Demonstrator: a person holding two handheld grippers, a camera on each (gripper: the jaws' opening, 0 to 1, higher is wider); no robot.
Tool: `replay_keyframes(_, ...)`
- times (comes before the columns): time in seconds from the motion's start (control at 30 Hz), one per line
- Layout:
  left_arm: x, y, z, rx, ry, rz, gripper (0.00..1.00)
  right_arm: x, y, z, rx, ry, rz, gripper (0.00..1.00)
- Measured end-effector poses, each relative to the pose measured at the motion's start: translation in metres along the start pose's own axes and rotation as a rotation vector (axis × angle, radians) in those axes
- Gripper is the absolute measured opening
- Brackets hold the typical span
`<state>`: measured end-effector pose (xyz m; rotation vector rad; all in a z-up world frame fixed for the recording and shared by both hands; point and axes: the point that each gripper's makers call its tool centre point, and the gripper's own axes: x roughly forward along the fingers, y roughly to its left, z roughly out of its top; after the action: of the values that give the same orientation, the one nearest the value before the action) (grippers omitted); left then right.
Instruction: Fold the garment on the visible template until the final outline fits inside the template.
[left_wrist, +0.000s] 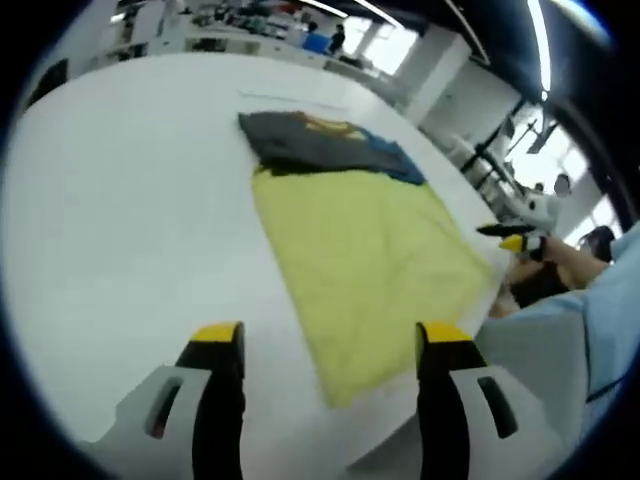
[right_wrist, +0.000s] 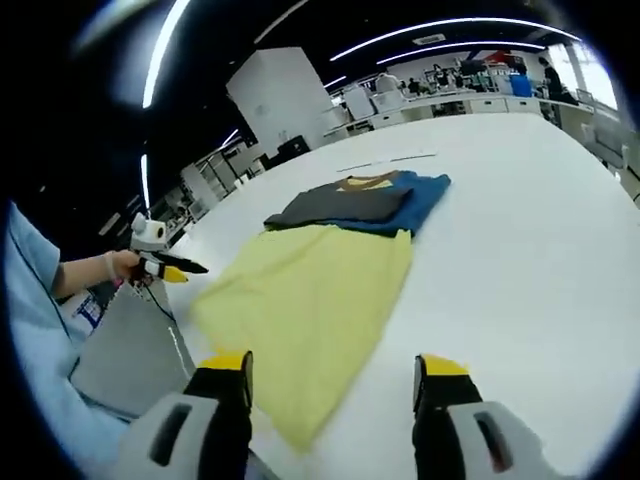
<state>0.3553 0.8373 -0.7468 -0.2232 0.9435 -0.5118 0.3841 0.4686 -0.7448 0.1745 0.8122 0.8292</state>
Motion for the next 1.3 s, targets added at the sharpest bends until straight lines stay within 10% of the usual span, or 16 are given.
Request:
replay_keyframes(0.47, -0.004, -0.012, -0.027, -0.047, 0.046, -0.032, 0.56, -0.015, 0.019, -0.028, 0.046, 0.02, 0.011, 0.55)
replay_keyframes(1.3, 0.006, -0.003, -0.049, -0.306, 0.063, -0.041, 0.0, -0.005, 0.031, -0.056, 0.238, 0.052, 0.087, 0.03)
